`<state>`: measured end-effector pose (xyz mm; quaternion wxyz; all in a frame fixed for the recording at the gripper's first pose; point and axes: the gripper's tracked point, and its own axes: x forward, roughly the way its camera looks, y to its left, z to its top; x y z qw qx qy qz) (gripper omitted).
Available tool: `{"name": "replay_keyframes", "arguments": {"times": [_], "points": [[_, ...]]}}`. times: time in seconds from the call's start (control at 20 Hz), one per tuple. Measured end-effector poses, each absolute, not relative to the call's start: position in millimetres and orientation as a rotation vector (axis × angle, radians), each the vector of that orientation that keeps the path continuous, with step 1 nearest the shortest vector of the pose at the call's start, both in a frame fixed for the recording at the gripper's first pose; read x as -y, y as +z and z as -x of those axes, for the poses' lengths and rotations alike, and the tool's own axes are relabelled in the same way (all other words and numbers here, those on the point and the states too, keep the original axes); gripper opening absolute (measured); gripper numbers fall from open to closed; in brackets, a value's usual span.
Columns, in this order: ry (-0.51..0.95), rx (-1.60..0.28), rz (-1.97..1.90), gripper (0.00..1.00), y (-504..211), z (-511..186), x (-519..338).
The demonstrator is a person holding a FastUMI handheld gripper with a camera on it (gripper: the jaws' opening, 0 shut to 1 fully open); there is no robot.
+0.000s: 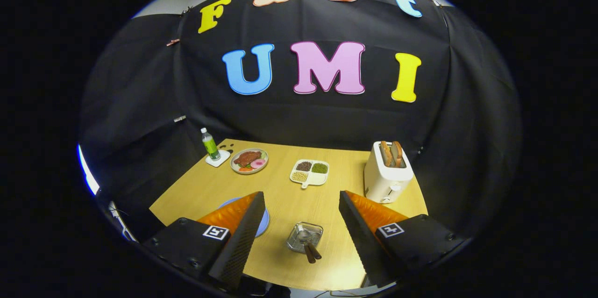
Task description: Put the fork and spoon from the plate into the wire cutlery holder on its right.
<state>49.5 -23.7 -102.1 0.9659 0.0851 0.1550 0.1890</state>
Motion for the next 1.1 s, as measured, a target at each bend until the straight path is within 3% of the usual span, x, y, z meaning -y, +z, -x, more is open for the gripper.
{"name": "replay_keyframes", "arguments": {"times": [1.1], "points": [[0.336,-0.218,-0.240,0.99,-101,-33,54]]}}
